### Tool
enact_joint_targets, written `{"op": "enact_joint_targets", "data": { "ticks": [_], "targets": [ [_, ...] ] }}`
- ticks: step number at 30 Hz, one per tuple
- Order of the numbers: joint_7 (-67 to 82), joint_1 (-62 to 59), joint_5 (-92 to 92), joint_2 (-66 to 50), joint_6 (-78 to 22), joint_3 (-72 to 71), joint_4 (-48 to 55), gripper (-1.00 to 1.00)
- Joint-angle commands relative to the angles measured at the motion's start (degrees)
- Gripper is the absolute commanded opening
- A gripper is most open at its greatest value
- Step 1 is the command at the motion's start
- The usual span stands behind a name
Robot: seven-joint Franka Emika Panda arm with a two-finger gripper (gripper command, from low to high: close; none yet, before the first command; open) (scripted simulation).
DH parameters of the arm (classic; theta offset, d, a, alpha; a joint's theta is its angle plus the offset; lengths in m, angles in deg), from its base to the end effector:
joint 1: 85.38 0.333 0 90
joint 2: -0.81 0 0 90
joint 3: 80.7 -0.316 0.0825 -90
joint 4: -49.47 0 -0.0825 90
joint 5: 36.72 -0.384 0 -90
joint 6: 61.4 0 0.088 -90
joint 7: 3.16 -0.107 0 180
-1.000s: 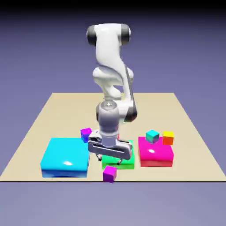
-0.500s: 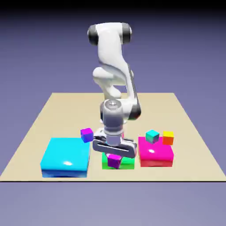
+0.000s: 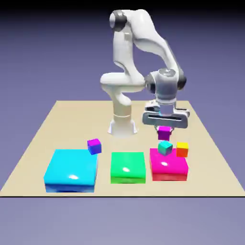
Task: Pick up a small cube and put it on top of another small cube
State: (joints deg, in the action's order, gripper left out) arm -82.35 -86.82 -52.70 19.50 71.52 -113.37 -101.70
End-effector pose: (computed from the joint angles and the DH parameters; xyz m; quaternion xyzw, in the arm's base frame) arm 0.3493 0.2064 0.3338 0.8632 -0.5046 -0.0179 0.0018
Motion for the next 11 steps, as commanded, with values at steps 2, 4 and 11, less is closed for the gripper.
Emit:
{"op": "enact_joint_targets", "data": {
  "ticks": [2,4,11],
  "targets": [
    [-0.36,0.19,-0.26,0.81,-0.35,-0.48,-0.45,-1.00],
    [-1.85,-0.11,1.56,-3.22,4.63,-1.11,-1.67,-1.00],
    [-3.76,-0.48,3.89,-8.37,10.98,-1.92,-3.23,1.00]
  ]
}}
